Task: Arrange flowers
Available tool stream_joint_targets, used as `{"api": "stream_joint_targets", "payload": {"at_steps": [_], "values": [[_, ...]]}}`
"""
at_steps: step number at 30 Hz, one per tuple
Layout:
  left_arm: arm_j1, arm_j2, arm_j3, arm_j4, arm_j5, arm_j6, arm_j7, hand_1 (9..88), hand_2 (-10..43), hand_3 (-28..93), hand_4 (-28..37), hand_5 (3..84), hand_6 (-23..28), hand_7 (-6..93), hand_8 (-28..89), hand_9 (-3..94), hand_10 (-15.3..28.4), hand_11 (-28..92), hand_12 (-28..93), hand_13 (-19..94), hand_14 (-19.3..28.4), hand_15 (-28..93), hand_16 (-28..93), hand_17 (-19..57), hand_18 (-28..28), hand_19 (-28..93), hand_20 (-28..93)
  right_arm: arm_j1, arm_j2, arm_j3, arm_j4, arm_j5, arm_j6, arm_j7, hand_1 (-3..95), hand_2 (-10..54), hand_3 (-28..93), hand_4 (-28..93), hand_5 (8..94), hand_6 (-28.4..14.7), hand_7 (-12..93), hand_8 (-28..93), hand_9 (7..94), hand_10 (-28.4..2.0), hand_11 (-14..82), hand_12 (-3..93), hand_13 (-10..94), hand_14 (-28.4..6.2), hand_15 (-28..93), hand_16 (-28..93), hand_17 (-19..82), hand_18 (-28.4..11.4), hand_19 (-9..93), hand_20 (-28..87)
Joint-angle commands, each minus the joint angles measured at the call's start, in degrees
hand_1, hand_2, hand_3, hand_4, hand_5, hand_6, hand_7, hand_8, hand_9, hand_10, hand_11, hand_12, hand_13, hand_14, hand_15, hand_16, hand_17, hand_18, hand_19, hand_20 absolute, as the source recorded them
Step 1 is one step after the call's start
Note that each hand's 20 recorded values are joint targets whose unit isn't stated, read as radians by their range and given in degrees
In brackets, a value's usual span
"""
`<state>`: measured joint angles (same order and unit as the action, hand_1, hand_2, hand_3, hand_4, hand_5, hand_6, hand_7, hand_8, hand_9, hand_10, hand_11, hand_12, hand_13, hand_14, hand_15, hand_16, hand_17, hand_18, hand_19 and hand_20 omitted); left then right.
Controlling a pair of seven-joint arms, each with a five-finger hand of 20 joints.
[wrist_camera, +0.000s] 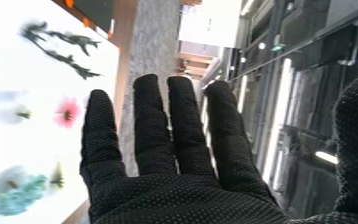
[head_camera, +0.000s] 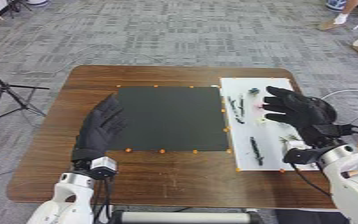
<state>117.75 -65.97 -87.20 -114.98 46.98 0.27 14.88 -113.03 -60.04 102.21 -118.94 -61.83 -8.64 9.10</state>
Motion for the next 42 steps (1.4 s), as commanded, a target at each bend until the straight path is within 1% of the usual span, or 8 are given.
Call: {"api": "stream_joint_targets", "payload": {"at_steps": [1, 9, 11, 14, 19, 21, 25, 42], "values": [[-0.88, -2.17, 0.96, 0.48, 1.8, -2.02, -1.71, 27.9, -8.2, 57, -28.3, 22.4, 2.3, 21.1, -11, 19.0, 9.4, 13, 21, 17, 13.2, 15, 7, -12.1, 24.9, 46, 3, -1.62, 1.32, 2.66, -0.85, 0.32, -0.51, 0.29, 21.3, -9.5, 68, -28, 34.1, -4.2, 21, -13, 36.2, -13.5, 15.1, 21.4, 28, -11.6, 21, 26, 3, -21.8, 44, 19], [-0.33, -2.65, 0.94, 0.62, 1.94, -2.24, -2.02, 28.7, -7.5, 53, -28.3, 22.2, 2.3, 20.7, -10, 18.3, 9.4, 12, 22, 17, 13.6, 18, 7, -12.3, 25.7, 47, 3, -1.09, 4.48, 1.56, -3.15, -13.39, 4.41, 3.28, 24.9, -9.5, 70, -28, 35.3, -4.1, 25, -15, 39.9, -13.6, 20.8, 21.0, 33, -11.2, 34, 22, 7, -21.2, 51, 21], [-0.45, -2.34, 0.57, 0.74, 1.88, -3.57, -2.6, 28.5, -7.5, 54, -28.3, 22.2, 2.3, 20.7, -10, 18.3, 9.3, 12, 22, 17, 13.4, 18, 6, -12.5, 25.5, 47, 3, -1.39, 5.74, 1.04, -5.57, -27.35, 4.47, 7.73, 29.1, -9.5, 71, -28, 42.9, -3.5, 29, -17, 48.8, -13.8, 30.2, 21.3, 41, -11.1, 50, 17, 13, -20.6, 61, 24], [-0.98, -0.82, 0.63, 0.83, 1.36, -2.43, -2.16, 28.7, -7.3, 53, -28.3, 22.2, 2.2, 20.6, -10, 18.2, 9.2, 11, 22, 17, 13.1, 17, 7, -12.6, 25.0, 46, 3, -2.95, 7.4, 0.38, -8.2, -41.62, 2.19, 8.87, 39.1, -9.5, 67, -28, 57.3, -0.8, 34, -18, 63.8, -12.5, 35.7, 22.8, 57, -10.3, 61, 18, 23, -18.7, 73, 27], [0.23, -1.05, 0.02, 0.31, 1.14, -2.21, -1.56, 28.2, -7.3, 54, -28.3, 22.3, 2.2, 20.8, -10, 18.4, 9.2, 11, 22, 17, 13.1, 17, 7, -12.5, 25.0, 47, 4, -2.87, 12.06, -4.01, -11.96, -65.12, -8.24, 12.95, 61.0, -8.2, 25, -23, 69.9, 0.8, 35, -8, 77.0, -11.2, 37.0, 25.1, 68, -9.2, 67, 24, 30, -17.9, 81, 28], [0.33, -0.12, -0.31, 0.36, 0.89, -1.88, -1.59, 28.2, -7.2, 54, -28.3, 22.4, 2.2, 20.8, -10, 18.5, 9.4, 11, 23, 17, 13.1, 17, 7, -12.4, 25.0, 47, 4, -1.44, 13.19, -6.83, -12.15, -67.46, -12.2, 14.58, 58.1, -8.6, 1, -13, 73.3, 1.8, 35, -15, 80.0, -11.1, 39.1, 27.1, 69, -9.0, 69, 26, 31, -18.4, 82, 30], [0.86, -0.05, -0.41, 0.16, 0.86, -1.67, -1.27, 27.9, -7.3, 55, -28.3, 22.4, 2.2, 20.9, -10, 18.5, 9.4, 11, 22, 17, 13.0, 17, 7, -12.3, 24.8, 46, 4, 1.64, 15.33, -12.57, -10.71, -68.88, -19.89, 17.32, 50.0, -8.3, -4, -9, 76.7, 1.9, 35, -15, 82.8, -11.3, 40.6, 27.9, 72, -9.8, 71, 27, 33, -20.4, 85, 29], [0.22, 0.38, 0.33, 0.7, 1.47, -3.01, -1.67, 27.9, -7.3, 55, -28.3, 22.5, 2.0, 20.8, -10, 18.7, 9.4, 11, 22, 17, 12.8, 16, 8, -12.6, 24.3, 46, 5, 7.5, 20.07, -22.07, -2.31, -75.52, -15.09, 13.94, 44.1, -9.5, 22, -22, 79.3, 2.0, 41, -16, 83.7, -11.2, 42.8, 29.5, 73, -10.5, 75, 29, 34, -21.6, 89, 26]]}}
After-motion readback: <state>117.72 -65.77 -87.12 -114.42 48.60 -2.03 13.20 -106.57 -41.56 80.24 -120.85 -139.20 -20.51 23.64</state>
